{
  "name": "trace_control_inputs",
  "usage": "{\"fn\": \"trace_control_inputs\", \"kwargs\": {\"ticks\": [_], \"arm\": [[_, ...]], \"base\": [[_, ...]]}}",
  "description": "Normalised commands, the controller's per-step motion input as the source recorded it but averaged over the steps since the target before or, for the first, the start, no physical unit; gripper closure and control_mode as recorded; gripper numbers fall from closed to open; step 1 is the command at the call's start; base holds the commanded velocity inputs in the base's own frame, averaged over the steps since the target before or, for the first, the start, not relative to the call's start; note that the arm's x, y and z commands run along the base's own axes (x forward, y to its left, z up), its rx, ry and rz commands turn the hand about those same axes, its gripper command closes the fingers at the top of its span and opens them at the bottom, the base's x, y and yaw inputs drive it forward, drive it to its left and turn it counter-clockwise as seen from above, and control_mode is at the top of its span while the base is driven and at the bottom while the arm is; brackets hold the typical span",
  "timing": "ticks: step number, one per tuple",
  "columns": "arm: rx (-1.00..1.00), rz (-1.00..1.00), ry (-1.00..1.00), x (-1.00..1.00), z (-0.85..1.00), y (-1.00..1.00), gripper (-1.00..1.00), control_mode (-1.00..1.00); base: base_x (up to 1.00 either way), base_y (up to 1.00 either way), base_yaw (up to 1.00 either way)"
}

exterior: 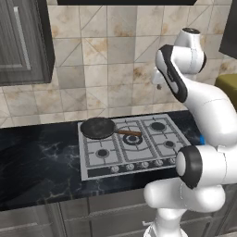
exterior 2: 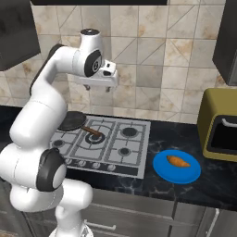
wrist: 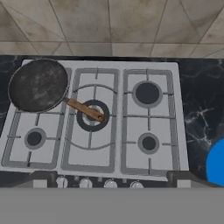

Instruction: Pick the croissant and place it on the pan. Then turn on the stove to warm the croissant.

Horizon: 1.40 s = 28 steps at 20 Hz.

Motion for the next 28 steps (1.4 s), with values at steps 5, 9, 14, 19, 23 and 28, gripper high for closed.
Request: {"fn": "trace_control_inputs", "kwargs": {"ticks": [5, 9, 14, 19, 23, 28], "arm": [[0.01, 0.00, 0.00, 0.07, 0.03, -0.42, -1.00, -1.00], [0.00, 0.00, 0.00, 0.00, -0.05, -0.36, -1.00, -1.00], [0.00, 0.00, 0.09, 0.11, -0.35, -0.54, -1.00, -1.00], [0.00, 0.01, 0.16, 0.01, -0.53, -0.65, -1.00, -1.00], [0.00, 0.00, 0.08, 0.08, -0.39, -0.85, -1.00, -1.00], [0.00, 0.00, 0.07, 0.23, -0.29, -0.80, -1.00, -1.00]], "base": [[0.00, 0.00, 0.00], [0.00, 0.00, 0.00], [0.00, 0.00, 0.00], [0.00, 0.00, 0.00], [0.00, 0.00, 0.00], [0.00, 0.00, 0.00]]}}
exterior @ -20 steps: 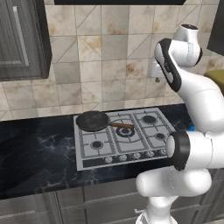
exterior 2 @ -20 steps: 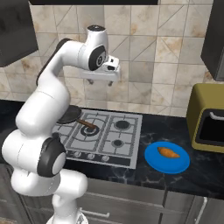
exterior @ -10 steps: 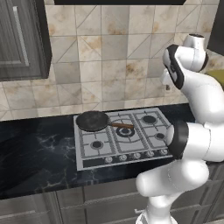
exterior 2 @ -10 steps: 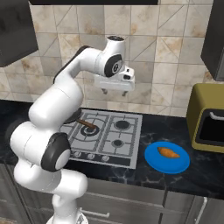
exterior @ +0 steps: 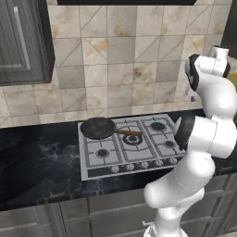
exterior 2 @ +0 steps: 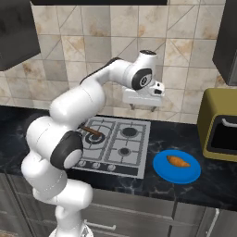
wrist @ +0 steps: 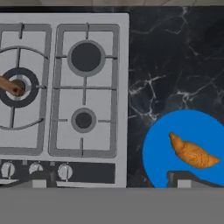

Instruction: Pick the croissant and place it on the pan. Then turn on the stove to warm the croissant.

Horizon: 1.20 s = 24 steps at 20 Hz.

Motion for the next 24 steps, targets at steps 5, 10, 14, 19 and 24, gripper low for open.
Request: {"fn": "trace_control_inputs", "kwargs": {"ticks": [5, 10, 14, 19, 24], "arm": [[-0.01, 0.01, 0.16, 0.08, -0.70, -0.70, -1.00, -1.00], [-0.01, 0.02, 0.17, 0.03, -0.76, -0.59, -1.00, -1.00], [-0.01, 0.04, 0.13, 0.00, -0.74, -0.55, -1.00, -1.00], [-0.01, 0.05, 0.15, 0.00, -0.81, -0.43, -1.00, -1.00], [0.00, 0.01, 0.01, 0.00, -0.11, -0.07, -1.00, -1.00]], "base": [[0.00, 0.00, 0.00], [0.00, 0.00, 0.00], [0.00, 0.00, 0.00], [0.00, 0.00, 0.00], [0.00, 0.00, 0.00]]}}
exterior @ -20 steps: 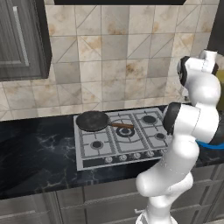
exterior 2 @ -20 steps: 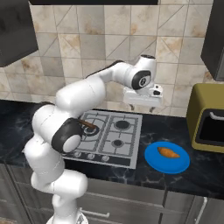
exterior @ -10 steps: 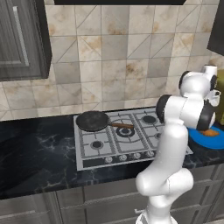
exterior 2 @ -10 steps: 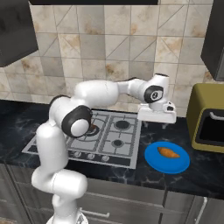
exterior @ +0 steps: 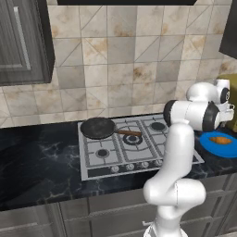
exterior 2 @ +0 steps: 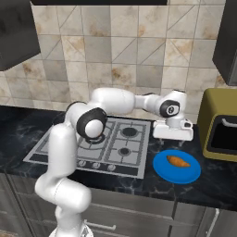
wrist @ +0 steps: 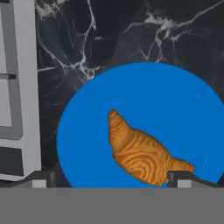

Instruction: Pick the croissant and place it on the pan. Then turn on the stove to warm the croissant.

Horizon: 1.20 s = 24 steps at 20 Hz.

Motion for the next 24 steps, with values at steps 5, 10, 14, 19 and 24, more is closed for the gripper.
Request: {"fn": "trace_control_inputs", "kwargs": {"ticks": [5, 10, 14, 19, 24], "arm": [[0.00, 0.00, 0.01, 0.00, -0.36, -0.01, -1.00, -1.00], [0.00, 0.00, 0.04, 0.00, -0.54, -0.07, -1.00, -1.00], [0.00, 0.00, 0.00, 0.00, 0.00, -0.03, -1.00, -1.00], [0.00, 0.01, 0.00, -0.12, -0.02, -0.18, -1.00, -1.00], [0.00, 0.00, 0.00, -0.29, 0.00, -0.08, -1.00, -1.00]], "base": [[0.00, 0.00, 0.00], [0.00, 0.00, 0.00], [0.00, 0.00, 0.00], [0.00, 0.00, 0.00], [0.00, 0.00, 0.00]]}}
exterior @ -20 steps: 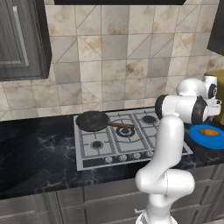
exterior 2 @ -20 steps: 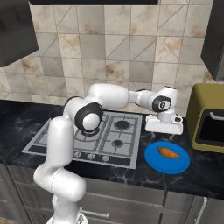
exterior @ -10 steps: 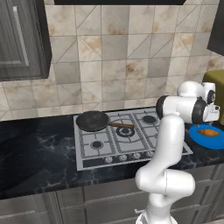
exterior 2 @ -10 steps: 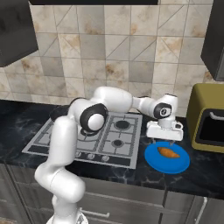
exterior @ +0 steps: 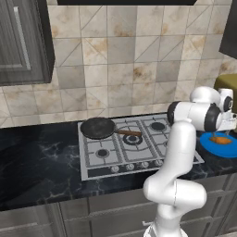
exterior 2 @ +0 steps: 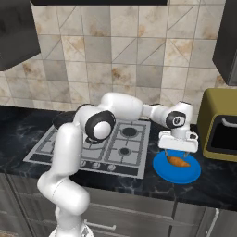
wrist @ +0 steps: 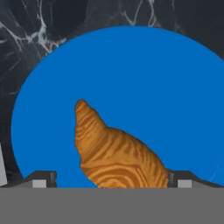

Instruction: Pick the croissant and place it on the pan. Then turn on the stove to warm the croissant.

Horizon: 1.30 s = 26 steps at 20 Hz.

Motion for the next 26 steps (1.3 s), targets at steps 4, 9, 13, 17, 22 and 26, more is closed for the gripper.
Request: {"fn": "trace_control_inputs", "kwargs": {"ticks": [4, 9, 13, 17, 22, 26], "arm": [[0.00, 0.00, 0.00, -0.22, 0.00, 0.00, -1.00, -1.00], [0.00, 0.00, 0.00, -0.08, 0.00, 0.02, -1.00, -1.00], [0.00, 0.01, 0.00, 0.00, 0.00, 0.03, -1.00, -1.00], [0.00, 0.01, 0.00, 0.04, 0.00, 0.00, -1.00, -1.00], [-0.05, 0.15, 0.00, 0.13, -0.05, 0.00, -1.00, -1.00], [0.00, 0.32, 0.00, 0.00, -0.18, 0.00, -1.00, -1.00]], "base": [[0.00, 0.00, 0.00], [0.00, 0.00, 0.00], [0.00, 0.00, 0.00], [0.00, 0.00, 0.00], [0.00, 0.00, 0.00], [0.00, 0.00, 0.00]]}}
